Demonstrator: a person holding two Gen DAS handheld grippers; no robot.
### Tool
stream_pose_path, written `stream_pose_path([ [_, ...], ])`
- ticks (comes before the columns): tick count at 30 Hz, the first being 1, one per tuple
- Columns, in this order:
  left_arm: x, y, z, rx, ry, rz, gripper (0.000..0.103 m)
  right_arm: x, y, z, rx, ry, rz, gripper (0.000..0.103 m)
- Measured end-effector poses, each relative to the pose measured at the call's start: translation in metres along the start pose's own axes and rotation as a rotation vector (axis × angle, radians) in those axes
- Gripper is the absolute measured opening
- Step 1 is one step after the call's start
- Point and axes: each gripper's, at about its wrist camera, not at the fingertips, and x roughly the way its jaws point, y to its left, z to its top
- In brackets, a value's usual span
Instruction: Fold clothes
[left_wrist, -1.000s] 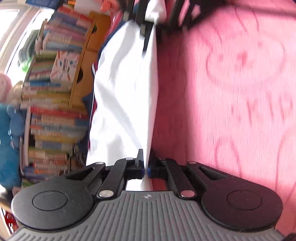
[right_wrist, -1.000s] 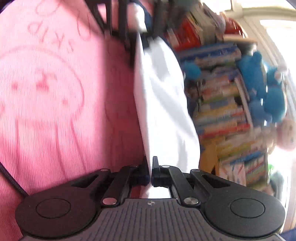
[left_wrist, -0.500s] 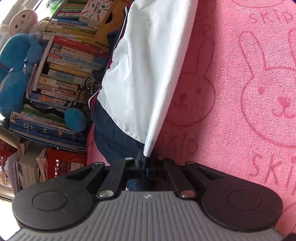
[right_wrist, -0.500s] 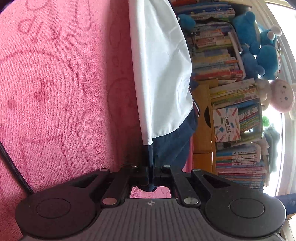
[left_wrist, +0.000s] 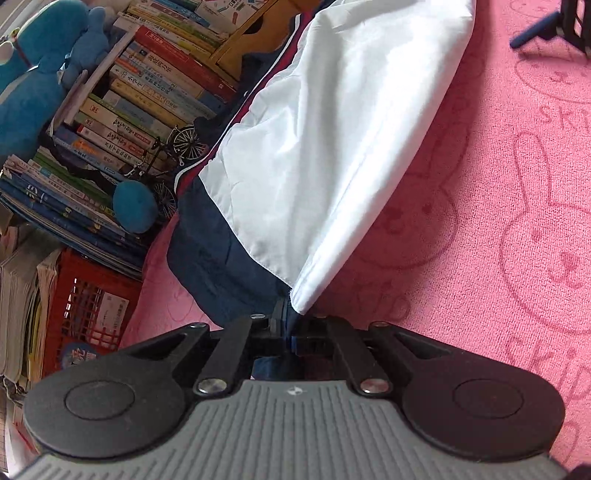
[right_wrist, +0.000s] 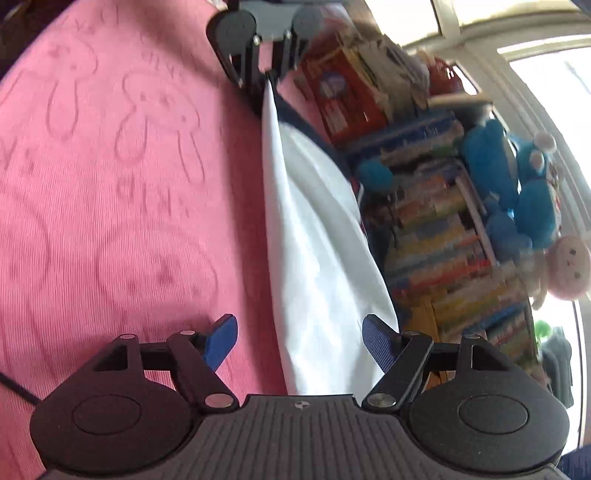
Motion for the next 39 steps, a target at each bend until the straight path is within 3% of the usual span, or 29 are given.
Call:
stream_pose_path([
  [1,0.000,0.001,0.000,-0.008,-0.002,-0.003,0.000,0.007,0.006,0.017,0.000,-0.040,0.000,0.064],
  [7,0.001,0.006,-0.001,-0.044,-0.008,-0.026,0.000,0.051,0.012,0.094,0.077,-0.145,0.041,0.053],
  [9,0.001,0.008,-0.001,-0.054,-0.010,-0.035,0.000,0.061,0.012,0.105,0.072,-0.158,0.039,0.052],
  [11,0.001,0.007,-0.002,-0.050,-0.013,-0.033,0.000,0.073,0.013,0.104,0.062,-0.132,0.020,0.044],
  [13,0.000,0.005,-0.003,-0.043,-0.018,-0.029,0.000,0.084,0.013,0.102,0.056,-0.103,0.002,0.013],
  [18,-0.001,0.003,-0.007,-0.038,-0.042,-0.015,0.000,0.086,0.001,0.052,0.076,-0.009,-0.015,0.010],
  [21,-0.002,-0.001,-0.006,-0.022,-0.063,-0.015,0.000,0.073,-0.001,0.022,0.026,-0.002,-0.022,0.012],
  [27,-0.003,-0.001,-0.008,-0.032,-0.077,-0.009,0.001,0.058,0.007,0.006,-0.060,-0.030,-0.039,0.017],
  [29,-0.003,0.000,-0.009,-0.046,-0.083,-0.010,0.001,0.057,0.005,-0.003,-0.059,-0.002,-0.049,0.019],
  [35,-0.004,0.002,-0.011,-0.071,-0.096,-0.009,0.001,0.061,-0.020,-0.071,0.012,0.187,-0.102,0.009],
  [39,-0.004,0.002,-0.012,-0.074,-0.100,-0.004,0.001,0.055,-0.037,-0.126,0.063,0.324,-0.150,0.009],
])
